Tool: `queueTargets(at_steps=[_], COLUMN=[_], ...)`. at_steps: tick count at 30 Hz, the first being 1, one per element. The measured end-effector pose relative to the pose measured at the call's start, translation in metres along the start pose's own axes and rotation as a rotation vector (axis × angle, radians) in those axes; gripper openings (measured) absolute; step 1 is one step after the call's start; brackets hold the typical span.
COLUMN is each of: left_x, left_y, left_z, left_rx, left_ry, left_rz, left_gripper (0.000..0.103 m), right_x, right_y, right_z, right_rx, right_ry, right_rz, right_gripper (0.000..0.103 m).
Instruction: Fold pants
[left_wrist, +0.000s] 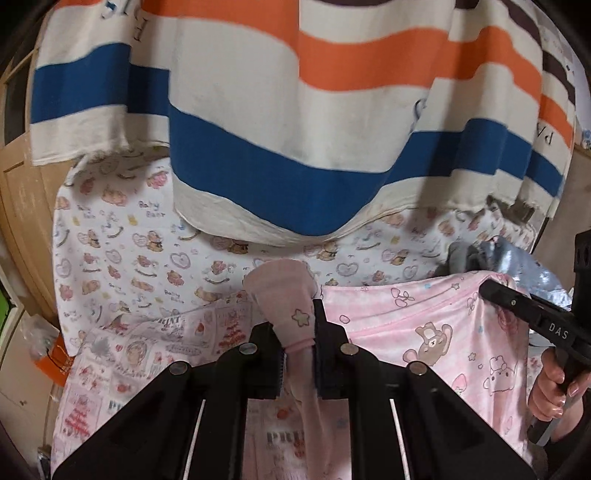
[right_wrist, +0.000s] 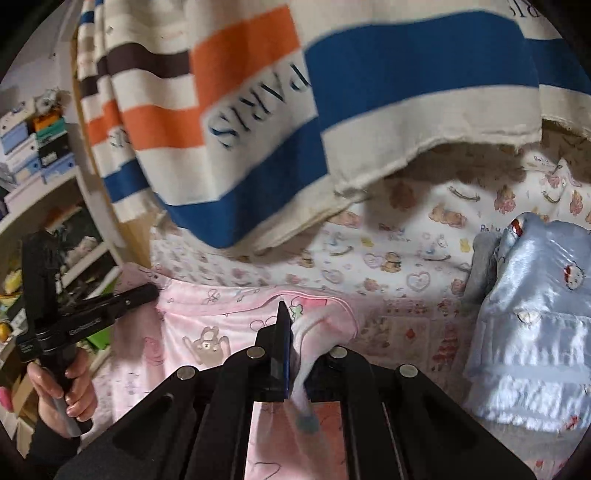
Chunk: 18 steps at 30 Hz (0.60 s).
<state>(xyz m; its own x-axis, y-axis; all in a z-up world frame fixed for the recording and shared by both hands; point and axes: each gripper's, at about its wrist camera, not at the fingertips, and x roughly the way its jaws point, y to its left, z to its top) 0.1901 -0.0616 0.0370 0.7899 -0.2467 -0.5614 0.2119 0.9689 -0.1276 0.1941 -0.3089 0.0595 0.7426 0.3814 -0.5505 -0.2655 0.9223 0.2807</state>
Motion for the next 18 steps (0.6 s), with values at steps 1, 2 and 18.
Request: queueTargets(at_steps=[1,2,18], left_x=[0.007,0.014,0.051], left_y=[0.001,0.003,0.018], left_z=[0.000,0.000,-0.022], left_rx=[-0.003,-0.008,0.008], left_ry=[0.008,0.016,0.064], left_rz=[0.002,0.001,0.121], left_gripper=[0.012,0.012,0.077], right_x=[0.005,0.010,0.080], right_y=[-0.002,-0.003,-0.042], right_z=[0.001,0.001,-0.024], right_rx=[-0.007,-0.016,0.056], right_ry=[0.000,-0.004,0.259], right_rz=[-0.010,-0.018,-0.145], right_gripper=[0.005,0.005,0.024])
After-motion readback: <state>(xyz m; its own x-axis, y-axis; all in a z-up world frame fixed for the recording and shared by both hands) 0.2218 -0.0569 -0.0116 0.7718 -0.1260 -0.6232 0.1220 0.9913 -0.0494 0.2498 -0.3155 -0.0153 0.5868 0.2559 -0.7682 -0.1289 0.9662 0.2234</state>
